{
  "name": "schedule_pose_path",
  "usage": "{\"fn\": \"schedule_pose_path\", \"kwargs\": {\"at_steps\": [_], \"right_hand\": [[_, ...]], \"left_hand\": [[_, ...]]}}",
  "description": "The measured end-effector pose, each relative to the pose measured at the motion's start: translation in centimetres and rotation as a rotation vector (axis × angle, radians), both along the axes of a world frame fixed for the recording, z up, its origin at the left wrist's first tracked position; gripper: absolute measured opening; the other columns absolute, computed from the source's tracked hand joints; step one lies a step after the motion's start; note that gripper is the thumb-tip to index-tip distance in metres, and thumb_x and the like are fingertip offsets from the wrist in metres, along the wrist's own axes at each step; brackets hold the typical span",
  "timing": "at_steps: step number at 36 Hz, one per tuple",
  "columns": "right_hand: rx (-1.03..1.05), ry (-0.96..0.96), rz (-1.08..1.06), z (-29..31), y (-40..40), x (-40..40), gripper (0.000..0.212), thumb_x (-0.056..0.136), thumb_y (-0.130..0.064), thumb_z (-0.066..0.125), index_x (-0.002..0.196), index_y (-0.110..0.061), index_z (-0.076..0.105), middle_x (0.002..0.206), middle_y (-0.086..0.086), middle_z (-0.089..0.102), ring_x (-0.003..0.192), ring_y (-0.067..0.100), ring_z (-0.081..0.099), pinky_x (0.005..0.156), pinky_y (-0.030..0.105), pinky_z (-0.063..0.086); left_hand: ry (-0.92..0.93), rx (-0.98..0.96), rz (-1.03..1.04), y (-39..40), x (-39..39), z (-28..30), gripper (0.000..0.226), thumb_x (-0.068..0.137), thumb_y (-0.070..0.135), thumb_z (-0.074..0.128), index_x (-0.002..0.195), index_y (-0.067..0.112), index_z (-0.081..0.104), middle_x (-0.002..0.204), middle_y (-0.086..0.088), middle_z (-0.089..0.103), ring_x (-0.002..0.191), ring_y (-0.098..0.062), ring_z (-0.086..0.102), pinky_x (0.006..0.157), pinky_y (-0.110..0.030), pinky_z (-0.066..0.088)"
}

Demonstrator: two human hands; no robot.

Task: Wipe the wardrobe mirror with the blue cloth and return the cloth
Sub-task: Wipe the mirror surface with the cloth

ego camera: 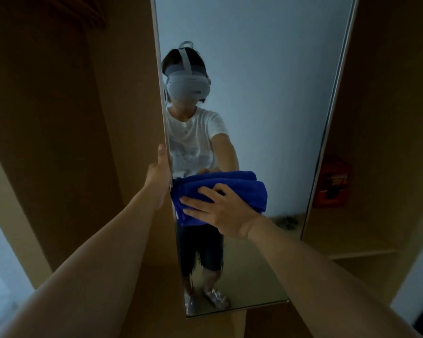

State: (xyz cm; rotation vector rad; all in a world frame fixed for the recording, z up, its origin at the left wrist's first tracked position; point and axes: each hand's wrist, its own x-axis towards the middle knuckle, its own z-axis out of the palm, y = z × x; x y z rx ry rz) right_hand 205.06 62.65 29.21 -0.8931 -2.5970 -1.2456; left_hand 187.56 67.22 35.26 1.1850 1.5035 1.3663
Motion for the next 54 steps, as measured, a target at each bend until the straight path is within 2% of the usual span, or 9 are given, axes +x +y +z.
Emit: {"fn": "schedule_pose_path", "kwargs": {"at_steps": [11,15,21,28,33,36,42,47,54], "right_hand": [[0.218,0.329,-0.039,10.3,-0.1,-0.9,0.063,0.075,-0.009,0.063,0.135,-0.024,0.053,0.147,0.000,0.043,0.117,0.034,0.051,0.086,0.046,0.045],[0.196,0.345,-0.033,7.7,-0.3,-2.3,0.060,0.077,-0.012,0.057,0.135,-0.028,0.052,0.150,-0.003,0.039,0.120,0.031,0.038,0.088,0.045,0.043],[-0.010,0.035,-0.008,-1.4,-0.8,-0.8,0.057,0.077,-0.025,0.065,0.133,-0.030,0.053,0.148,-0.006,0.041,0.124,0.029,0.042,0.092,0.045,0.047],[0.054,-0.024,0.028,0.9,-0.1,1.7,0.063,0.076,-0.026,0.067,0.136,-0.029,0.050,0.147,-0.006,0.042,0.119,0.025,0.050,0.091,0.042,0.047],[0.243,0.238,0.020,7.3,0.4,2.9,0.058,0.080,-0.014,0.055,0.136,-0.026,0.052,0.146,-0.002,0.045,0.113,0.030,0.056,0.086,0.044,0.049],[0.300,0.375,0.008,9.9,0.8,4.0,0.058,0.078,-0.013,0.060,0.135,-0.023,0.054,0.145,0.001,0.046,0.111,0.035,0.056,0.082,0.046,0.047],[0.345,0.497,-0.008,7.1,1.8,6.3,0.059,0.079,-0.011,0.052,0.137,-0.022,0.051,0.146,0.002,0.044,0.118,0.035,0.041,0.086,0.049,0.041],[0.319,0.406,0.007,0.5,2.8,8.4,0.067,0.076,-0.011,0.049,0.141,-0.026,0.038,0.150,-0.002,0.039,0.120,0.033,0.038,0.089,0.047,0.033],[0.321,0.213,0.001,-2.2,2.9,11.4,0.079,0.075,-0.015,0.064,0.145,-0.029,0.031,0.152,-0.006,0.034,0.122,0.029,0.039,0.091,0.044,0.034]], "left_hand": [[-0.019,0.030,-0.012,-1.3,0.3,0.3,0.070,0.092,0.064,0.020,0.127,0.013,0.053,0.130,-0.019,0.054,0.114,-0.032,0.053,0.090,-0.041,0.042],[-0.088,0.088,-0.042,-1.7,0.3,0.4,0.042,0.099,0.047,0.022,0.100,0.025,0.058,0.104,-0.024,0.060,0.074,-0.019,0.056,0.067,-0.033,0.047],[-0.145,0.000,0.004,-1.1,0.2,-0.1,0.041,0.096,0.043,0.029,0.091,0.012,0.055,0.075,-0.004,0.051,0.067,-0.018,0.048,0.060,-0.030,0.038],[-0.056,0.017,0.053,-0.6,0.4,-0.5,0.066,0.094,0.058,0.026,0.123,0.005,0.055,0.119,-0.020,0.059,0.104,-0.032,0.057,0.084,-0.039,0.043],[-0.083,0.048,0.065,-0.3,0.5,-0.8,0.055,0.095,0.059,0.024,0.102,0.014,0.055,0.102,-0.013,0.060,0.091,-0.024,0.057,0.084,-0.037,0.044],[-0.086,0.092,0.087,-0.1,0.7,-1.2,0.055,0.094,0.060,0.024,0.102,0.015,0.054,0.092,-0.007,0.060,0.077,-0.017,0.055,0.068,-0.032,0.040],[-0.099,0.099,0.114,0.3,1.1,-1.8,0.053,0.095,0.059,0.023,0.098,0.014,0.050,0.082,-0.004,0.056,0.073,-0.015,0.055,0.062,-0.026,0.042],[-0.051,0.131,0.165,0.9,1.0,-1.9,0.056,0.095,0.059,0.023,0.106,0.012,0.052,0.083,-0.001,0.055,0.066,-0.009,0.048,0.063,-0.027,0.038],[-0.044,0.093,0.241,0.9,1.3,-1.7,0.051,0.094,0.062,0.022,0.072,0.022,0.046,0.071,-0.001,0.052,0.062,-0.013,0.049,0.051,-0.026,0.033]]}}
